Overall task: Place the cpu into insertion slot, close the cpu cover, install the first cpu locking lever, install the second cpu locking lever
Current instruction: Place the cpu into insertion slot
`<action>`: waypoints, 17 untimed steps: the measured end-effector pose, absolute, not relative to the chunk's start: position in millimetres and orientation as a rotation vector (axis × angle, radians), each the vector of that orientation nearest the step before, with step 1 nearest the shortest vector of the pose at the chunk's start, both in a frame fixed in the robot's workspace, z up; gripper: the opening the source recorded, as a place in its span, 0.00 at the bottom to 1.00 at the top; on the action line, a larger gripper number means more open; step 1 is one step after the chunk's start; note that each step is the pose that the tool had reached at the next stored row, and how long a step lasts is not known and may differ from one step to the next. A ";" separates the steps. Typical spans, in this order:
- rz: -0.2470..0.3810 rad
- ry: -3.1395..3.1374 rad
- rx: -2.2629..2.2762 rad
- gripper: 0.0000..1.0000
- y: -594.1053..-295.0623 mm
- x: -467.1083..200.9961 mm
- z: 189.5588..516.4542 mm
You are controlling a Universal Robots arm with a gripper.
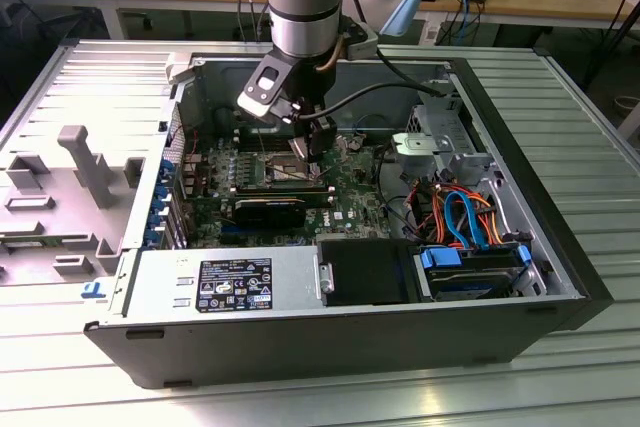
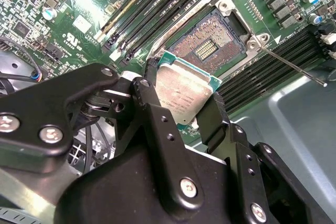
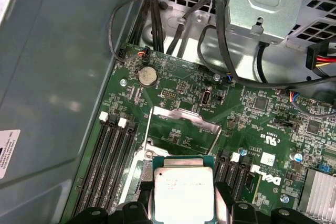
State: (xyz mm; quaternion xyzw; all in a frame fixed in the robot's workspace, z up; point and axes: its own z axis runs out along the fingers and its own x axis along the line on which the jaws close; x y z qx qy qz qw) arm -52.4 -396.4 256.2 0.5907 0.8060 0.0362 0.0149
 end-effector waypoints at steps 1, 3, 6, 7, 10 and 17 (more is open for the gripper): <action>0.113 2.507 1.840 0.55 -396.4 -52.4 256.2; 0.113 2.503 1.845 0.55 -396.4 -52.4 256.2; 0.112 2.498 1.852 0.55 -396.4 -52.4 256.2; 0.112 2.496 1.855 0.55 -396.4 -52.4 256.2; 0.112 2.490 1.861 0.55 -396.4 -52.4 256.2; 0.112 2.468 1.890 0.55 -396.4 -52.4 256.1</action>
